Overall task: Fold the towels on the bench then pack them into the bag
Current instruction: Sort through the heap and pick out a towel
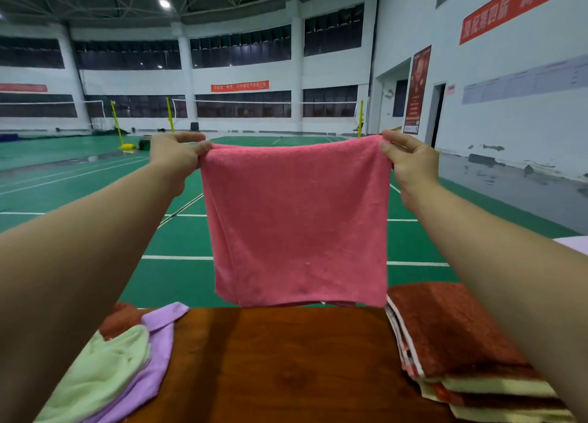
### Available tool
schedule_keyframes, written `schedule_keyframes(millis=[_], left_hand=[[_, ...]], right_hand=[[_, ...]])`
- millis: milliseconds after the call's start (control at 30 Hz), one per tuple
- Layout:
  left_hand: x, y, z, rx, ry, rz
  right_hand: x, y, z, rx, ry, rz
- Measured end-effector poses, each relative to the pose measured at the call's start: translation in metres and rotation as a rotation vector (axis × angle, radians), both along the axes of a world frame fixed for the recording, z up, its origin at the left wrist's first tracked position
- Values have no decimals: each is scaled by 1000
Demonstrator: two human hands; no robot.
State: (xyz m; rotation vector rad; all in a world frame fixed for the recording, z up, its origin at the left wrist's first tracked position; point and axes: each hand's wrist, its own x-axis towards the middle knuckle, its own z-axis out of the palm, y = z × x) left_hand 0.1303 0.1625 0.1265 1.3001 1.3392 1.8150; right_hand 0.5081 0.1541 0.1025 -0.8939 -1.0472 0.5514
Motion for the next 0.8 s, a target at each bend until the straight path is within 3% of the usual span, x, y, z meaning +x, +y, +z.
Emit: schedule_keyframes(millis=[300, 667, 733, 800], left_hand=[[4, 48, 11, -118, 5, 55], [30, 8, -23, 70, -3, -83], [30, -9, -29, 93, 66, -124], [25, -26, -38, 78, 261, -121]], right_hand=[[10, 27, -17, -5, 90, -48], [10, 3, -65, -42, 184, -89], [7, -8, -69, -27, 159, -105], [7, -21, -75, -24, 90, -138]])
